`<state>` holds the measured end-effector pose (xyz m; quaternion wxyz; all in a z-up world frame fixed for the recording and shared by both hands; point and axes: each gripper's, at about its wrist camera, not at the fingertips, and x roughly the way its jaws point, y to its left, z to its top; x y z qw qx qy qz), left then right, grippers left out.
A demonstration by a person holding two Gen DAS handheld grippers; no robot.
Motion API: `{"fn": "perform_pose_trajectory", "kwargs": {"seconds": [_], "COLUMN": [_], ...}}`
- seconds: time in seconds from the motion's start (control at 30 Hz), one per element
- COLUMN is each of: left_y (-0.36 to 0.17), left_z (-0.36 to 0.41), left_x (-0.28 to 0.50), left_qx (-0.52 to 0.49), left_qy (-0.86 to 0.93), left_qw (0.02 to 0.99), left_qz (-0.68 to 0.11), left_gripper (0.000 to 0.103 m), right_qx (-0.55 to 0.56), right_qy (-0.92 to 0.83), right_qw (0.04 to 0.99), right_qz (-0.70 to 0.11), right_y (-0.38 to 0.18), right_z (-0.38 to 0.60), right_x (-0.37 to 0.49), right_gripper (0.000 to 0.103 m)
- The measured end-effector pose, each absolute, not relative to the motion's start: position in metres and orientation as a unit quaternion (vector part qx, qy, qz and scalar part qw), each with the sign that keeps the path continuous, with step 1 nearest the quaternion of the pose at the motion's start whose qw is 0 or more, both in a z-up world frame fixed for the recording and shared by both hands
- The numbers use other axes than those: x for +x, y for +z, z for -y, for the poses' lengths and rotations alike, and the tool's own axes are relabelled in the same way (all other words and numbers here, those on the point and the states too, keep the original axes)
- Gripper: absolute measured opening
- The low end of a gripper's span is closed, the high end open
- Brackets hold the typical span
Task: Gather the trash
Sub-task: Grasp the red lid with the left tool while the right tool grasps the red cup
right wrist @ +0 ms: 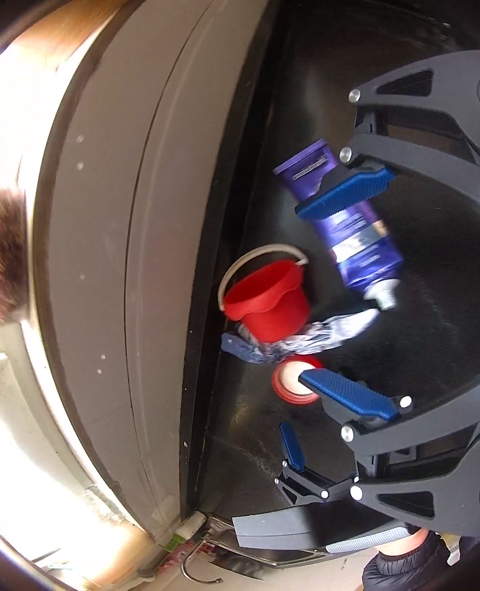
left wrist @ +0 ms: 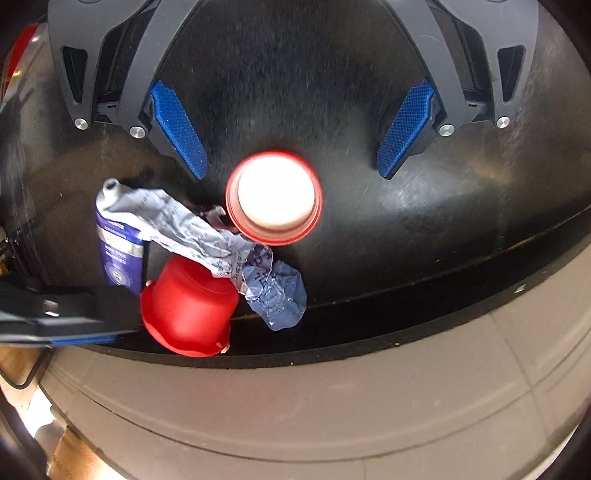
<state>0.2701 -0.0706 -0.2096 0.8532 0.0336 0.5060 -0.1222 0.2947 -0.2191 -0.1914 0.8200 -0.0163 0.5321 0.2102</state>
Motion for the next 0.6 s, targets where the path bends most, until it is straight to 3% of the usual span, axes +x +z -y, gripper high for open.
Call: {"fn": "perform_pose_trajectory", "kwargs": {"seconds": [0.1, 0.2, 0.3, 0.37, 0.4, 0.6], "left_y": [-0.21, -0.208, -0.205, -0.203, -0.203, -0.193], "left_z": [0.071, 0.07, 0.073, 0.073, 0.073, 0.073], "left_x": [0.275, 0.278, 0.278, 0.279, 0.28, 0.272], "left_qx": [0.028, 0.025, 0.022, 0.016, 0.011, 0.015], "left_qy": [-0.126, -0.13, -0.146, -0.153, -0.155, -0.151], "left_qw": [0.859, 0.862, 0.861, 0.858, 0.856, 0.858], "left_qz": [-0.495, -0.489, -0.487, -0.491, -0.493, -0.491], "left_gripper": [0.087, 0.075, 0.051, 0.05, 0.049, 0.049], "right_qx": [-0.031, -0.036, -0.036, -0.034, -0.033, -0.017], "right_qy": [0.224, 0.242, 0.257, 0.266, 0.267, 0.267], "right_qw": [0.814, 0.804, 0.797, 0.798, 0.798, 0.806], "right_qz": [-0.536, -0.541, -0.545, -0.541, -0.539, -0.528], "right_y": [-0.201, -0.208, -0.212, -0.211, -0.211, -0.199], "right_z": [0.211, 0.205, 0.203, 0.201, 0.201, 0.214], "right_x": [0.309, 0.316, 0.317, 0.318, 0.317, 0.304], "right_gripper": [0.072, 0.062, 0.039, 0.025, 0.011, 0.01]}}
